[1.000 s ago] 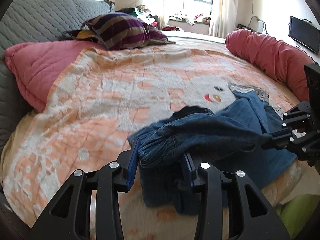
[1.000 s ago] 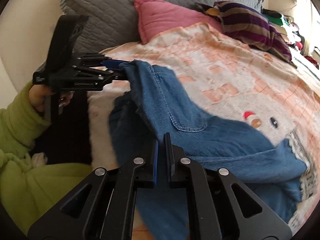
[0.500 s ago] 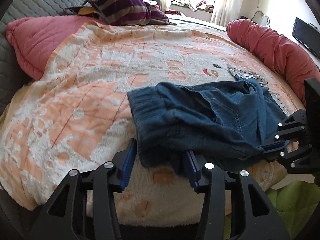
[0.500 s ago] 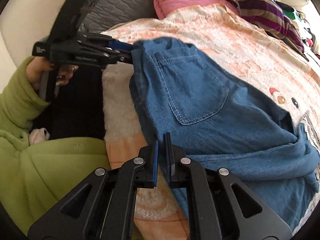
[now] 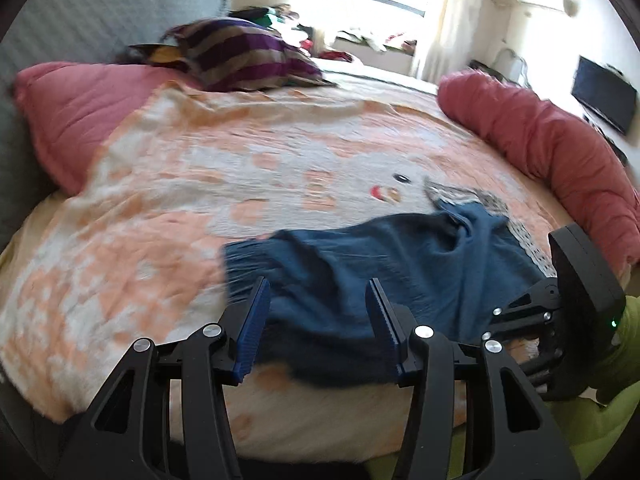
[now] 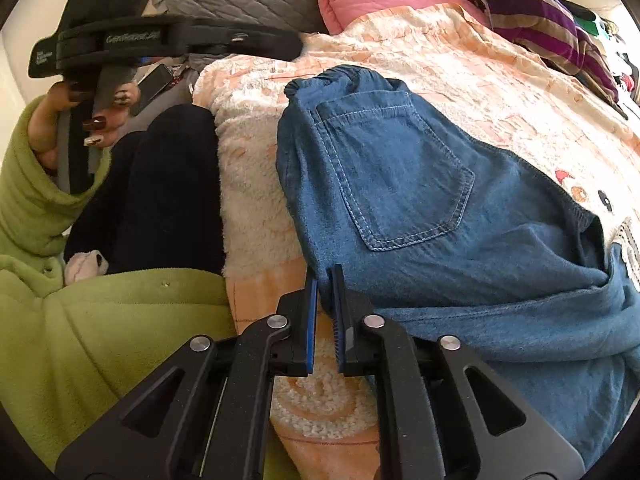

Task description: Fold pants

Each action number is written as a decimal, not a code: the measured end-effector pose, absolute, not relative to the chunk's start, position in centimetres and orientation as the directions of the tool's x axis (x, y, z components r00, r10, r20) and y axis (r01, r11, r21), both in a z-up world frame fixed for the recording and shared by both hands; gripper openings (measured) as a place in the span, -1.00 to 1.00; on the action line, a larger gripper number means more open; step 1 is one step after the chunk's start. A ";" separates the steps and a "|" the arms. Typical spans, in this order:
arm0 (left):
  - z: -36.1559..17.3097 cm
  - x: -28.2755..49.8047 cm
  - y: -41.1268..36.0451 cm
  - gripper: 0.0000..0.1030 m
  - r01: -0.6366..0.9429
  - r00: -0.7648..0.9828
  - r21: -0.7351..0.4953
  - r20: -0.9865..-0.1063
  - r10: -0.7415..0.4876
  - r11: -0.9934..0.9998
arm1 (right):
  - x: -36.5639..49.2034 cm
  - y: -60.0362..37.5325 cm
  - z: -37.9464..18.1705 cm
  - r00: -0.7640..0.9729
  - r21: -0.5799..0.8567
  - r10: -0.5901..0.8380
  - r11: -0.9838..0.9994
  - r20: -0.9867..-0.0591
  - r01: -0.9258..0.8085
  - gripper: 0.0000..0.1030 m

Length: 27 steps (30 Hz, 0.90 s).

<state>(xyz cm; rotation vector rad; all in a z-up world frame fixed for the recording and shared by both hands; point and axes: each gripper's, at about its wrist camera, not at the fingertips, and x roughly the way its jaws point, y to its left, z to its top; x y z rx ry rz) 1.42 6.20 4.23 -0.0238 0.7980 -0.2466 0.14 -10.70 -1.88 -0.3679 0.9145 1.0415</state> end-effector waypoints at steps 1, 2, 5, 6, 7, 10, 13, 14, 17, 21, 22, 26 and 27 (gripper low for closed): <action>3.4 2.0 5.6 -0.06 0.207 0.656 -0.098 -0.725 -0.212 0.974 | 0.0 -10.7 -1.8 0.185 0.152 0.582 0.481 -0.792 -0.864 -0.76; 2.7 2.4 5.3 -0.07 0.199 0.641 -0.082 -0.742 -0.193 0.977 | -0.2 -10.7 -1.6 0.179 0.155 0.587 0.473 -0.790 -0.868 -0.74; -0.2 2.7 5.2 -0.11 0.178 0.597 -0.047 -0.789 -0.146 0.983 | -0.5 -11.5 -0.1 0.199 0.157 0.622 0.468 -0.757 -0.870 -0.72; -0.9 2.5 5.2 -0.11 0.179 0.597 -0.030 -0.791 -0.133 0.983 | -0.3 -11.7 0.4 0.210 0.160 0.634 0.475 -0.744 -0.865 -0.72; -1.0 2.2 5.3 -0.11 0.181 0.603 -0.019 -0.788 -0.126 0.983 | -0.1 -11.9 0.7 0.226 0.161 0.642 0.486 -0.732 -0.859 -0.67; -1.0 2.0 5.3 -0.11 0.183 0.608 -0.010 -0.785 -0.121 0.983 | 1.2 -11.9 0.8 0.264 0.181 0.641 0.541 -0.721 -0.821 -0.45; -0.9 1.7 5.2 -0.11 0.181 0.612 -0.013 -0.781 -0.123 0.983 | 2.4 -11.1 -0.9 0.249 0.209 0.600 0.588 -0.760 -0.781 -0.32; -0.9 1.6 5.2 -0.11 0.181 0.613 -0.011 -0.781 -0.122 0.983 | 2.5 -10.7 -1.8 0.232 0.209 0.577 0.596 -0.783 -0.776 -0.31; -0.9 1.4 5.2 -0.08 0.184 0.616 -0.019 -0.777 -0.130 0.983 | 2.4 -10.1 -3.5 0.212 0.211 0.542 0.614 -0.813 -0.761 -0.25; -0.7 1.6 5.8 -0.08 0.172 0.638 -0.058 -0.754 -0.156 0.983 | 2.5 -10.6 -2.4 0.220 0.237 0.572 0.617 -0.790 -0.751 -0.16; -0.5 1.5 5.9 -0.08 0.168 0.645 -0.071 -0.746 -0.164 0.983 | 2.5 -11.1 -1.7 0.243 0.227 0.581 0.619 -0.777 -0.752 -0.07; 0.9 0.9 6.4 -0.04 0.156 0.681 -0.098 -0.710 -0.179 0.983 | 2.9 -13.0 0.1 0.308 0.220 0.592 0.653 -0.745 -0.725 0.04; 1.4 0.7 6.4 0.05 0.150 0.691 -0.094 -0.703 -0.172 0.984 | 2.9 -13.7 0.3 0.323 0.216 0.591 0.663 -0.739 -0.717 0.07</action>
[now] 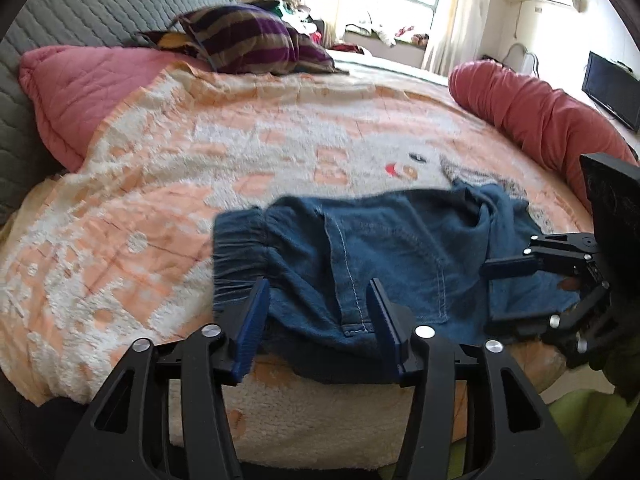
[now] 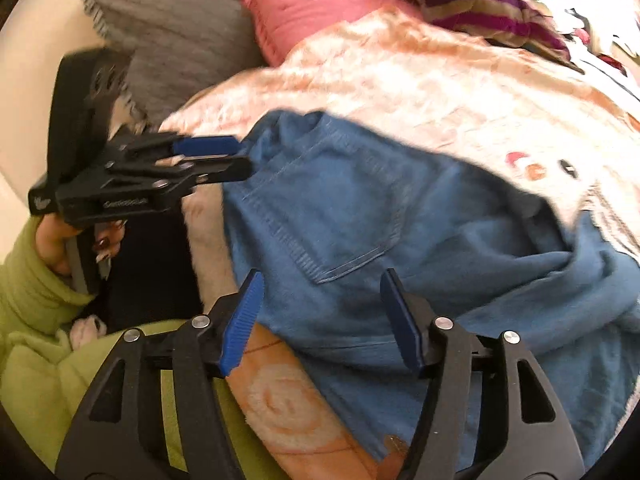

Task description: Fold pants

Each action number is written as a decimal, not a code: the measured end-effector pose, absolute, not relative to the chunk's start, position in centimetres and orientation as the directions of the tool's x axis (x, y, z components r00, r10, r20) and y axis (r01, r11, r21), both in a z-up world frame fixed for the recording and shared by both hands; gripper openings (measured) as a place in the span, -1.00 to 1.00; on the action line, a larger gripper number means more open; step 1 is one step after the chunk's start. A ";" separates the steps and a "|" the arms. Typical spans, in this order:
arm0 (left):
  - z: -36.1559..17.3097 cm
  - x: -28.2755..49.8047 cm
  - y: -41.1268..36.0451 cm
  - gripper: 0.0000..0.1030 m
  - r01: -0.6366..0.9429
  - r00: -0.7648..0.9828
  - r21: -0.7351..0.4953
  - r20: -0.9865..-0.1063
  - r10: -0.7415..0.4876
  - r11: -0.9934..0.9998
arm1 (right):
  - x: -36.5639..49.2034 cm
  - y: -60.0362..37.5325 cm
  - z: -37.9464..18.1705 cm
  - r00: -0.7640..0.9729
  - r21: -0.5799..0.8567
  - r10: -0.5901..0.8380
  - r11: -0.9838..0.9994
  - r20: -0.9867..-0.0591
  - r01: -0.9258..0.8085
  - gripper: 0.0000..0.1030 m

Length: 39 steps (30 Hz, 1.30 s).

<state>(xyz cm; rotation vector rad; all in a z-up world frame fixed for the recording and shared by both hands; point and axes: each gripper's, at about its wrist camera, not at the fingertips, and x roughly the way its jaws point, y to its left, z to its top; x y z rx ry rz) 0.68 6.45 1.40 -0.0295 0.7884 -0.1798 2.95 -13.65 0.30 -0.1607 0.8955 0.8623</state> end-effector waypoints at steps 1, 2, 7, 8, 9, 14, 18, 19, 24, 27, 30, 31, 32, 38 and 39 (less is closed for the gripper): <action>1.8 0.5 6.5 0.12 0.144 0.698 -0.092 -0.697 -0.167 0.985 | 3.0 -14.4 0.6 0.347 0.208 0.585 0.679 -0.733 -0.704 0.09; 2.1 0.4 6.6 0.13 0.139 0.704 -0.094 -0.691 -0.165 0.986 | 3.2 -14.8 0.8 0.358 0.205 0.582 0.687 -0.730 -0.697 0.10; 3.6 -0.4 6.5 0.31 0.128 0.727 -0.093 -0.668 -0.157 0.987 | 4.1 -17.8 2.1 0.442 0.181 0.554 0.744 -0.706 -0.643 0.24; 3.8 -0.5 6.3 0.33 0.132 0.730 -0.090 -0.665 -0.158 0.987 | 4.4 -18.4 2.4 0.464 0.175 0.545 0.759 -0.698 -0.628 0.25; 4.1 -0.6 5.9 0.36 0.139 0.732 -0.087 -0.662 -0.161 0.986 | 4.7 -19.0 2.7 0.480 0.173 0.539 0.770 -0.692 -0.614 0.28; 4.8 -0.9 4.3 0.55 0.174 0.731 -0.092 -0.655 -0.191 0.980 | 5.8 -22.7 4.2 0.573 0.160 0.487 0.836 -0.659 -0.525 0.34; 5.0 -0.9 2.5 0.63 0.218 0.718 -0.112 -0.655 -0.237 0.969 | 7.0 -25.4 5.0 0.627 0.157 0.442 0.876 -0.642 -0.456 0.41; 5.0 -0.9 2.0 0.64 0.230 0.712 -0.120 -0.655 -0.251 0.966 | 7.4 -26.1 5.1 0.636 0.157 0.432 0.883 -0.639 -0.441 0.43; 4.2 -0.5 -1.0 0.64 0.296 0.669 -0.134 -0.677 -0.306 0.946 | 9.0 -27.9 5.9 0.657 0.172 0.410 0.901 -0.633 -0.398 0.48; 3.6 0.0 -2.7 0.64 0.332 0.636 -0.154 -0.692 -0.342 0.930 | 10.4 -28.2 6.1 0.657 0.165 0.390 0.911 -0.645 -0.379 0.50; 2.6 0.7 -4.5 0.64 0.366 0.584 -0.182 -0.718 -0.378 0.912 | 11.8 -28.0 6.1 0.651 0.164 0.388 0.911 -0.652 -0.379 0.51; 2.4 0.8 -5.0 0.64 0.375 0.572 -0.184 -0.726 -0.383 0.909 | 12.3 -27.8 6.0 0.649 0.159 0.382 0.913 -0.657 -0.377 0.51; 2.2 0.9 -5.5 0.64 0.385 0.560 -0.183 -0.733 -0.387 0.905 | 13.1 -27.7 5.9 0.644 0.152 0.381 0.911 -0.663 -0.383 0.51; 0.4 2.7 -7.9 0.61 0.413 0.473 -0.229 -0.773 -0.423 0.881 | 18.2 -26.4 3.2 0.586 0.129 0.324 0.928 -0.742 -0.350 0.51; 0.1 2.9 -8.0 0.61 0.412 0.458 -0.246 -0.777 -0.432 0.877 | 18.8 -26.2 2.8 0.582 0.114 0.301 0.935 -0.755 -0.336 0.51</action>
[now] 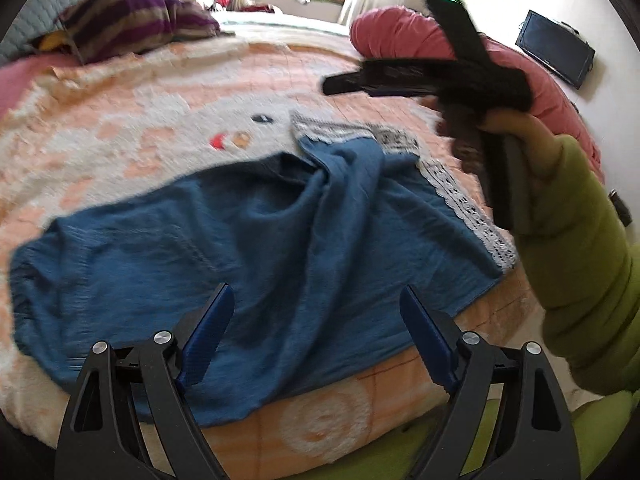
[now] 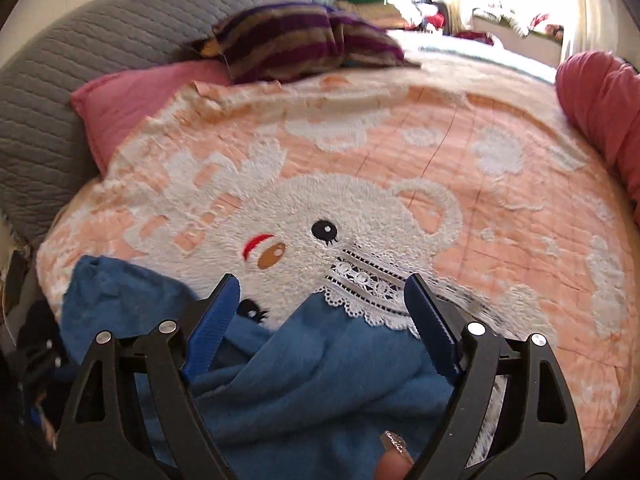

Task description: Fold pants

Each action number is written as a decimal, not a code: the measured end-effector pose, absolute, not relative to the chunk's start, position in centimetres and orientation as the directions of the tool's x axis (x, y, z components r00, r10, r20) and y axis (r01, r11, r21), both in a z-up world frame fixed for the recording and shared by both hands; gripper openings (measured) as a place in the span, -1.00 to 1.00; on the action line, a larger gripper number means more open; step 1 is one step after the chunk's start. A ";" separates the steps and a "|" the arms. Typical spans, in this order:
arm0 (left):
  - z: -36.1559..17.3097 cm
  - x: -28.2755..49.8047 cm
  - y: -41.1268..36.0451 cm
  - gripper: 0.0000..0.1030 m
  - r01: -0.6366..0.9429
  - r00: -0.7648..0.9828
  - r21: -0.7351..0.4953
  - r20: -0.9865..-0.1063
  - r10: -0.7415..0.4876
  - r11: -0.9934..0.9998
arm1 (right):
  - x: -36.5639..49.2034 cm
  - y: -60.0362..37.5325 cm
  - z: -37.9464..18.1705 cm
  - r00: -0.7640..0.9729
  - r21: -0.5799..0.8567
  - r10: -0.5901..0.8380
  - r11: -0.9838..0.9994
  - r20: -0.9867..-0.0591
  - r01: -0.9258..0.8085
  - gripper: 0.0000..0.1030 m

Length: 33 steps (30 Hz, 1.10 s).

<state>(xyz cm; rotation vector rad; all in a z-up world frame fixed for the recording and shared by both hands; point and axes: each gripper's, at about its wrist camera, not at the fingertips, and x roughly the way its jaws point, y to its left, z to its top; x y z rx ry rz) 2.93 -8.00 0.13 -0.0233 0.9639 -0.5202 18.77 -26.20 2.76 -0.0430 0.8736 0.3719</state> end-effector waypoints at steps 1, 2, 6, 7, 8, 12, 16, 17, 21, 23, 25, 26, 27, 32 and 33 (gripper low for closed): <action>-0.1 3.1 -8.2 0.60 0.411 0.444 -0.256 -0.782 -0.438 0.875 | 19.4 -25.9 2.3 0.574 0.093 0.275 0.941 -0.771 -0.326 0.51; -0.3 3.4 -8.5 0.55 0.413 0.435 -0.258 -0.787 -0.438 0.873 | 20.1 -25.6 1.7 0.564 0.085 0.267 0.941 -0.781 -0.328 0.51; -1.0 4.7 -10.0 0.28 0.436 0.397 -0.255 -0.806 -0.439 0.863 | 22.0 -24.3 0.1 0.545 0.031 0.211 0.947 -0.812 -0.321 0.51; -1.2 5.0 -10.4 0.24 0.440 0.387 -0.259 -0.810 -0.441 0.860 | 22.3 -24.0 -0.2 0.538 0.023 0.200 0.948 -0.819 -0.316 0.51; -1.5 5.2 -10.7 0.24 0.444 0.377 -0.263 -0.813 -0.444 0.857 | 22.8 -23.7 -0.5 0.528 0.022 0.195 0.949 -0.826 -0.316 0.51; -3.1 6.4 -11.8 0.24 0.441 0.355 -0.251 -0.833 -0.425 0.861 | 24.3 -22.6 -1.9 0.509 -0.023 0.150 0.948 -0.847 -0.317 0.51; -3.4 6.6 -11.8 0.24 0.451 0.370 -0.239 -0.827 -0.424 0.860 | 25.5 -22.2 -3.4 0.477 -0.023 0.128 0.954 -0.870 -0.299 0.49; -3.4 6.6 -11.7 0.24 0.454 0.375 -0.235 -0.825 -0.423 0.860 | 25.7 -22.4 -3.8 0.474 -0.024 0.120 0.958 -0.872 -0.287 0.45; -3.6 7.1 -11.3 0.24 0.455 0.371 -0.251 -0.819 -0.438 0.855 | 26.0 -23.2 -4.1 0.484 -0.020 0.123 0.960 -0.866 -0.280 -0.33; -3.8 7.5 -11.1 0.24 0.458 0.375 -0.250 -0.816 -0.441 0.853 | 25.8 -24.3 -3.4 0.493 0.047 0.187 0.958 -0.850 -0.282 -0.69; -3.8 7.6 -10.9 0.24 0.457 0.376 -0.259 -0.811 -0.448 0.851 | 25.3 -25.2 -2.4 0.518 0.075 0.215 0.958 -0.828 -0.278 -0.85; -3.8 7.6 -10.8 0.24 0.456 0.378 -0.261 -0.808 -0.451 0.851 | 24.7 -25.9 -1.6 0.540 0.081 0.222 0.959 -0.812 -0.272 -0.87; -3.7 7.5 -10.6 0.24 0.456 0.381 -0.262 -0.806 -0.453 0.851 | 24.3 -26.5 -1.0 0.554 0.092 0.232 0.959 -0.799 -0.268 -0.88; -3.5 7.1 -9.9 0.24 0.453 0.400 -0.261 -0.795 -0.456 0.853 | 21.1 -30.8 2.3 0.619 0.160 0.271 0.960 -0.737 -0.230 -0.88; -3.5 7.1 -9.9 0.24 0.454 0.402 -0.258 -0.795 -0.454 0.853 | 20.4 -31.6 2.8 0.629 0.164 0.271 0.961 -0.729 -0.223 -0.88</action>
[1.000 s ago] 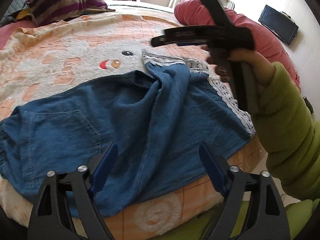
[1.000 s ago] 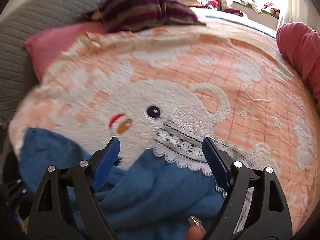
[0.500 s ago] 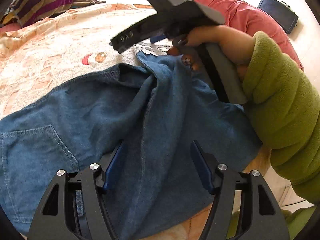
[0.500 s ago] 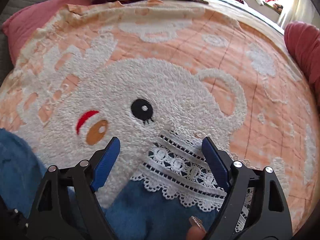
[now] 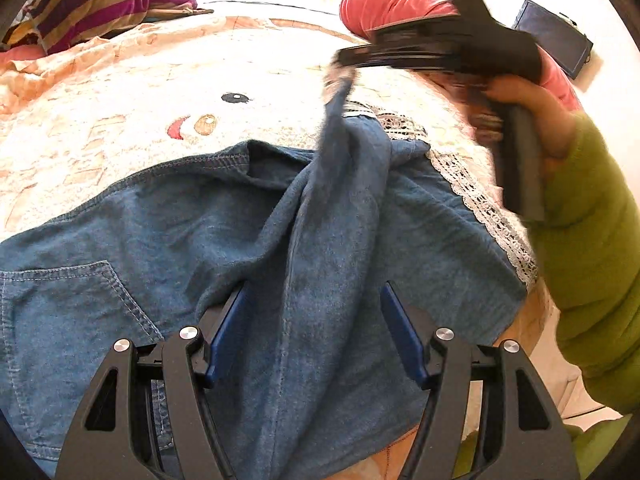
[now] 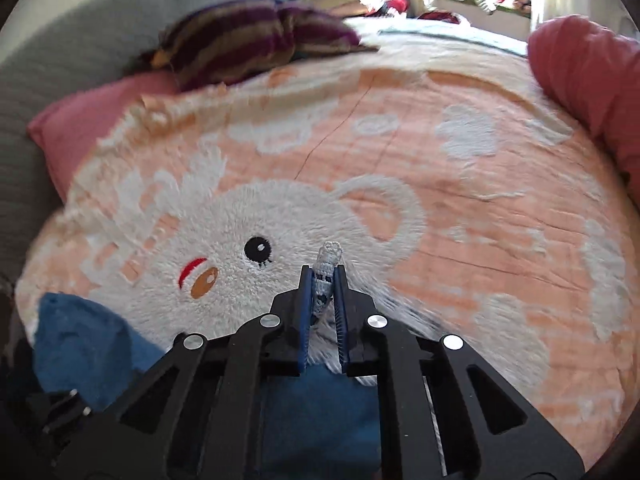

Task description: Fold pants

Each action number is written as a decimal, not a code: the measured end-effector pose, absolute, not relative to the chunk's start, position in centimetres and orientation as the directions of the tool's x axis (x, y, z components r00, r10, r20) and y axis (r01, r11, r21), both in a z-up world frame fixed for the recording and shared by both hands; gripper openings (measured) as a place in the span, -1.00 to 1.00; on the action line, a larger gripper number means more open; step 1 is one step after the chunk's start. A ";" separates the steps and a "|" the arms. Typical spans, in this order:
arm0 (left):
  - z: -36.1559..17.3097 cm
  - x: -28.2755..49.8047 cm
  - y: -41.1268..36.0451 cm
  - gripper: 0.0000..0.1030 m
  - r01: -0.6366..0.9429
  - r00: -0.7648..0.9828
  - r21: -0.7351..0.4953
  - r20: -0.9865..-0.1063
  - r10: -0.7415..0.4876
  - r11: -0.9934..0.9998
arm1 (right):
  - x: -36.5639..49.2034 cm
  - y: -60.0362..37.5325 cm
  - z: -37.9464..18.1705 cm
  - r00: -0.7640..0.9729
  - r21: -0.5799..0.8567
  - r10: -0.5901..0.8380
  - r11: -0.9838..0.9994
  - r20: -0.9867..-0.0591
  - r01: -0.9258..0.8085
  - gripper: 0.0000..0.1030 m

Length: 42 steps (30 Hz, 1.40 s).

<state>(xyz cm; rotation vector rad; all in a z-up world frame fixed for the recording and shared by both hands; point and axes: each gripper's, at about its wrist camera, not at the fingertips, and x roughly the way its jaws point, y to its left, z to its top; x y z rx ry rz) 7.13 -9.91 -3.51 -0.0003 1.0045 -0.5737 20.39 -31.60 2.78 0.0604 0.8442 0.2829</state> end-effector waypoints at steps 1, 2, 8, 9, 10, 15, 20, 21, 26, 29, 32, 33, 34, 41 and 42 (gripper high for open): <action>-3.4 6.5 -9.9 0.24 0.456 0.406 -0.252 -0.795 -0.451 0.854 | 19.6 -32.4 3.2 0.638 0.170 0.270 0.962 -0.721 -0.215 -0.88; -3.4 6.4 -10.2 0.24 0.459 0.410 -0.243 -0.796 -0.446 0.855 | 18.7 -33.4 3.6 0.646 0.179 0.270 0.962 -0.714 -0.205 -0.88; -3.1 5.9 -10.4 -0.81 0.502 0.428 -0.178 -0.800 -0.422 0.847 | 13.2 -38.2 4.9 0.665 0.214 0.257 0.966 -0.701 -0.147 -0.89; -2.7 5.8 -10.4 -0.89 0.508 0.435 -0.165 -0.798 -0.418 0.845 | 12.3 -38.8 5.0 0.666 0.224 0.258 0.965 -0.700 -0.139 -0.89; -2.5 5.5 -10.4 -0.89 0.515 0.443 -0.155 -0.794 -0.416 0.843 | 11.5 -39.3 5.1 0.668 0.233 0.262 0.963 -0.697 -0.135 -0.89; -1.1 4.5 -10.0 -0.91 0.551 0.495 -0.068 -0.777 -0.390 0.832 | 6.8 -40.9 5.3 0.655 0.228 0.251 0.966 -0.713 -0.122 -0.89; -1.6 3.4 -9.5 -0.93 0.578 0.453 -0.084 -0.794 -0.405 0.812 | 2.7 -41.7 4.2 0.618 0.241 0.247 0.966 -0.746 -0.094 -0.89; -1.6 3.0 -9.5 -0.93 0.583 0.446 -0.087 -0.797 -0.408 0.808 | 2.0 -41.8 3.8 0.608 0.240 0.243 0.967 -0.756 -0.088 -0.89; -1.7 1.9 -9.3 -0.93 0.598 0.446 -0.078 -0.795 -0.412 0.798 | -0.6 -42.5 2.3 0.558 0.247 0.238 0.967 -0.795 -0.060 -0.89; -1.3 1.6 -9.2 -0.93 0.595 0.457 -0.068 -0.790 -0.407 0.801 | -1.4 -42.7 1.5 0.534 0.261 0.249 0.964 -0.808 -0.054 -0.89; -1.1 0.9 -9.2 -0.93 0.606 0.461 -0.054 -0.789 -0.406 0.793 | -2.2 -42.9 1.0 0.508 0.275 0.265 0.960 -0.820 -0.056 -0.89; -1.1 0.8 -9.3 -0.93 0.609 0.460 -0.052 -0.790 -0.406 0.792 | -2.5 -43.0 0.8 0.500 0.279 0.271 0.958 -0.822 -0.061 -0.89; -1.1 0.7 -9.3 -0.93 0.611 0.457 -0.052 -0.791 -0.406 0.790 | -2.7 -43.1 0.8 0.492 0.276 0.270 0.959 -0.828 -0.063 -0.89; -1.6 -0.1 -9.0 -0.93 0.620 0.444 -0.030 -0.810 -0.383 0.784 | -3.4 -43.0 -1.4 0.423 0.265 0.270 0.962 -0.865 -0.070 -0.89; -1.8 -0.1 -8.9 -0.93 0.617 0.442 -0.033 -0.812 -0.381 0.786 | -3.5 -43.1 -1.7 0.417 0.268 0.271 0.961 -0.867 -0.066 -0.89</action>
